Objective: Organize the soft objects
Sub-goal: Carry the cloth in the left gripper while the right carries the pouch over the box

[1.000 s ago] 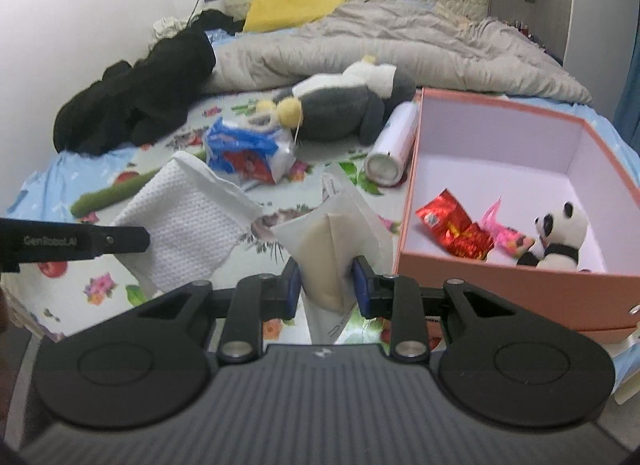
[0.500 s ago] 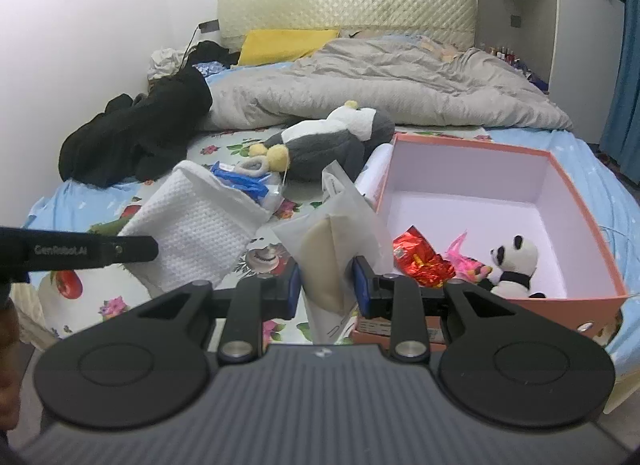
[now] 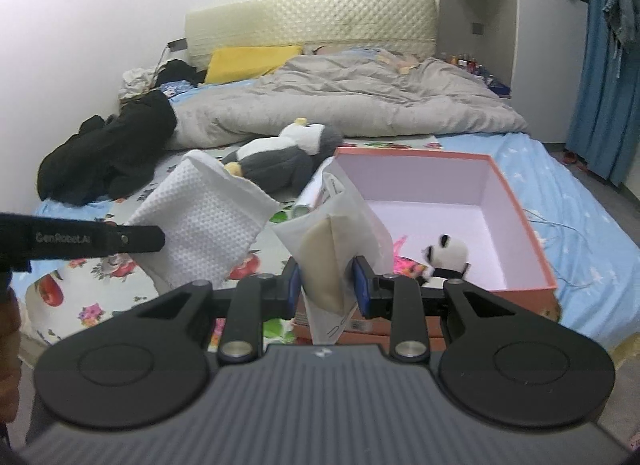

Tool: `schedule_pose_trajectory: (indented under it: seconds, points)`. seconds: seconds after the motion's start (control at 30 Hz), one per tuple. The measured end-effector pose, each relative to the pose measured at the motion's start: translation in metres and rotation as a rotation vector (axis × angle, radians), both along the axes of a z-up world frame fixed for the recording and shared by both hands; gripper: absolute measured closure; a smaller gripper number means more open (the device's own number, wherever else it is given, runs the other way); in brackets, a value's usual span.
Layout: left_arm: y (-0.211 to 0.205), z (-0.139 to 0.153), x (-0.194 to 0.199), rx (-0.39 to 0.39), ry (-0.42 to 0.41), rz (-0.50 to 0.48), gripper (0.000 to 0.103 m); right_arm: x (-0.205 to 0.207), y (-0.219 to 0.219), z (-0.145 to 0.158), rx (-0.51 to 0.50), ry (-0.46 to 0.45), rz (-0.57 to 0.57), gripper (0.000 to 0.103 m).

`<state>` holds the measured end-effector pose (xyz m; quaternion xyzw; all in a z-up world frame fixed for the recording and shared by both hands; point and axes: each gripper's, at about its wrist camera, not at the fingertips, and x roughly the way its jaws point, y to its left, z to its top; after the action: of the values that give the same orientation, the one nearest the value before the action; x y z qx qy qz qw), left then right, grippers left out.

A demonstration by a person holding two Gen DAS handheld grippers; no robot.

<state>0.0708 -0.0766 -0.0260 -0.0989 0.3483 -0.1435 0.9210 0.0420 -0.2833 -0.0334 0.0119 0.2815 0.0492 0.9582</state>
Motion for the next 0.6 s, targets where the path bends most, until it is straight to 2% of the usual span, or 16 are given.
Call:
schedule_pose_trajectory:
  seconds: [0.3,0.6]
  points:
    - [-0.049,0.001,0.016,0.007,0.022,-0.103,0.097,0.000,-0.040,0.002,0.065,0.023,-0.084,0.072]
    - [-0.098,-0.009,0.070,0.028,0.077,-0.163,0.097,0.039,-0.081,-0.010,0.082,0.070,-0.128,0.071]
